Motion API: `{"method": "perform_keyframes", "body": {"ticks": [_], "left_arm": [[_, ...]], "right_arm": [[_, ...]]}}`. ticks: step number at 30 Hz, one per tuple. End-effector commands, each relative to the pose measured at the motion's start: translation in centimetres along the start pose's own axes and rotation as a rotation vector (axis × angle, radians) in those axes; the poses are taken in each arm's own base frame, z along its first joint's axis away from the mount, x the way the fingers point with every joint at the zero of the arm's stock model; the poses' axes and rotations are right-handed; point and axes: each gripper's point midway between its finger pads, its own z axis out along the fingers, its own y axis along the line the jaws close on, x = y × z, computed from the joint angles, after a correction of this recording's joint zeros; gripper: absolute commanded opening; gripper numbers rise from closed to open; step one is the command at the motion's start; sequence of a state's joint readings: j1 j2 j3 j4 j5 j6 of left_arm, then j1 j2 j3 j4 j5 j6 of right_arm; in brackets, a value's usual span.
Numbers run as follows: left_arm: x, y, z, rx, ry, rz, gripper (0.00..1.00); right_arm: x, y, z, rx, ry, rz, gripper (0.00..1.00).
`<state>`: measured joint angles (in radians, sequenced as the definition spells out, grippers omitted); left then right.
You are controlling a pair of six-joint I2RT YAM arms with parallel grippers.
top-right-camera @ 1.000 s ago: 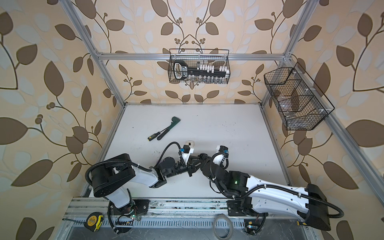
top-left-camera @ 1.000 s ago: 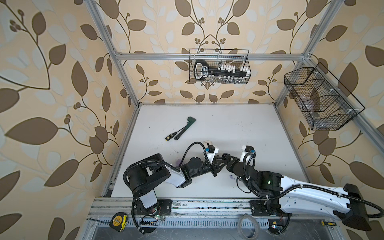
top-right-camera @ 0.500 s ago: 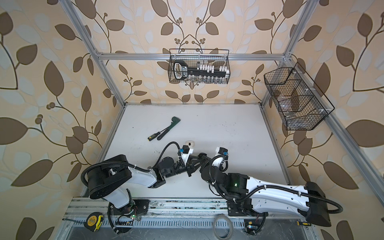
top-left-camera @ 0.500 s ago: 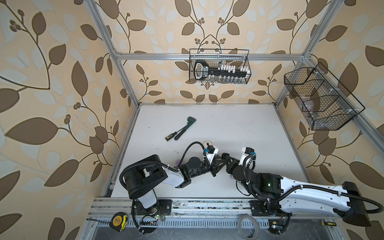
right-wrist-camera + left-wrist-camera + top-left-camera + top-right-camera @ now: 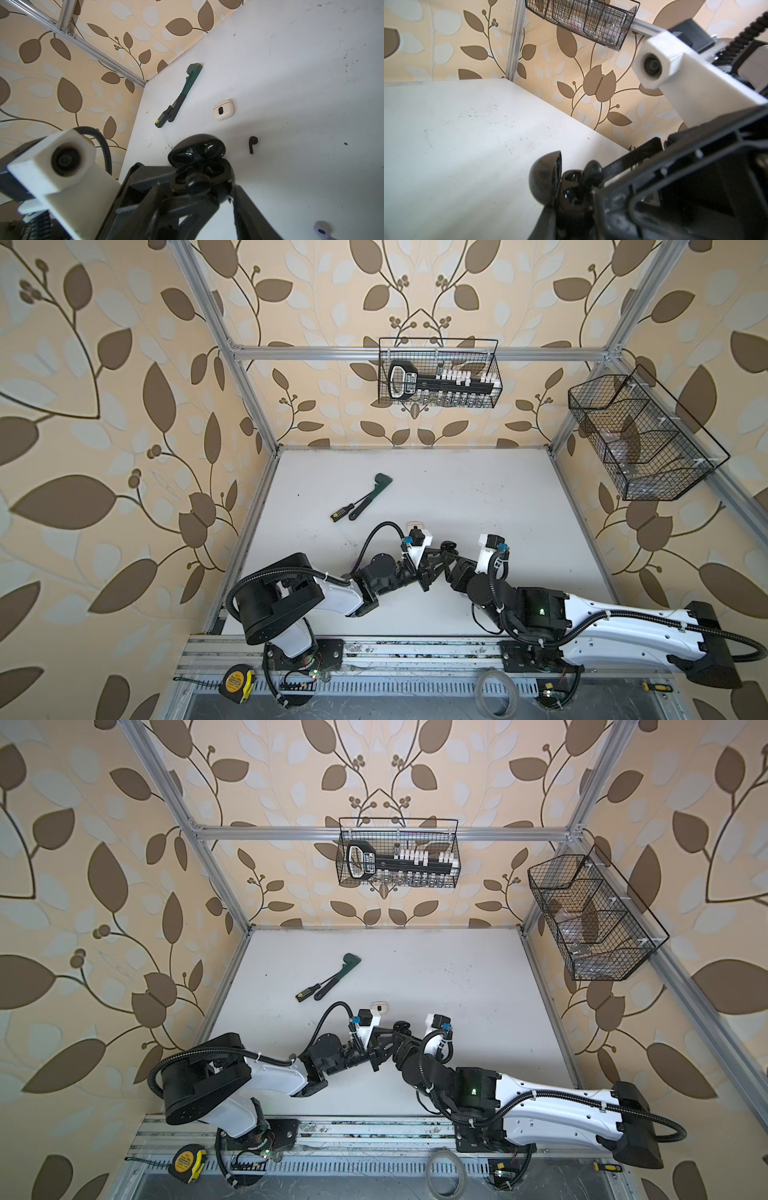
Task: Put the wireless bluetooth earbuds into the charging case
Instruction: 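Open the right gripper and draw it back from the black case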
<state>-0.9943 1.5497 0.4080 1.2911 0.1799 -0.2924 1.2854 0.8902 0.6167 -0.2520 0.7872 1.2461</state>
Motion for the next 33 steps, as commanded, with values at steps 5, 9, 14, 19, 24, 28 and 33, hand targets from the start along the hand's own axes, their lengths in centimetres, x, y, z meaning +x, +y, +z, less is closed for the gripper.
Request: {"method": "perform_keyframes", "body": {"ticks": [5, 9, 14, 19, 24, 28, 33], "left_arm": [[-5.3, -2.9, -1.3, 0.091, -0.174, 0.106, 0.00], [-6.3, -3.8, -2.2, 0.115, -0.188, 0.142, 0.00], [-6.6, -5.1, -3.1, 0.165, -0.174, 0.174, 0.00], [-6.3, -6.9, -4.0, 0.247, -0.130, 0.223, 0.00], [-6.2, -8.0, -4.7, 0.297, -0.106, 0.268, 0.00], [-6.2, -8.1, -5.0, 0.297, -0.100, 0.282, 0.00], [-6.2, -7.4, -5.2, 0.253, -0.102, 0.290, 0.00]], "right_arm": [[-2.4, 3.3, -4.3, -0.107, -0.020, -0.061, 0.60], [-4.6, 4.0, -6.7, -0.141, -0.088, -0.093, 0.50], [-6.6, 2.7, -7.6, -0.123, -0.142, -0.107, 0.34], [-7.0, 2.3, -7.8, -0.110, -0.150, -0.144, 0.24], [-5.5, 4.4, -7.3, -0.137, -0.097, -0.229, 0.17], [-4.9, 5.2, -7.2, -0.136, -0.078, -0.249, 0.15], [-3.9, 6.0, -7.1, -0.160, -0.066, -0.262, 0.15]]}}
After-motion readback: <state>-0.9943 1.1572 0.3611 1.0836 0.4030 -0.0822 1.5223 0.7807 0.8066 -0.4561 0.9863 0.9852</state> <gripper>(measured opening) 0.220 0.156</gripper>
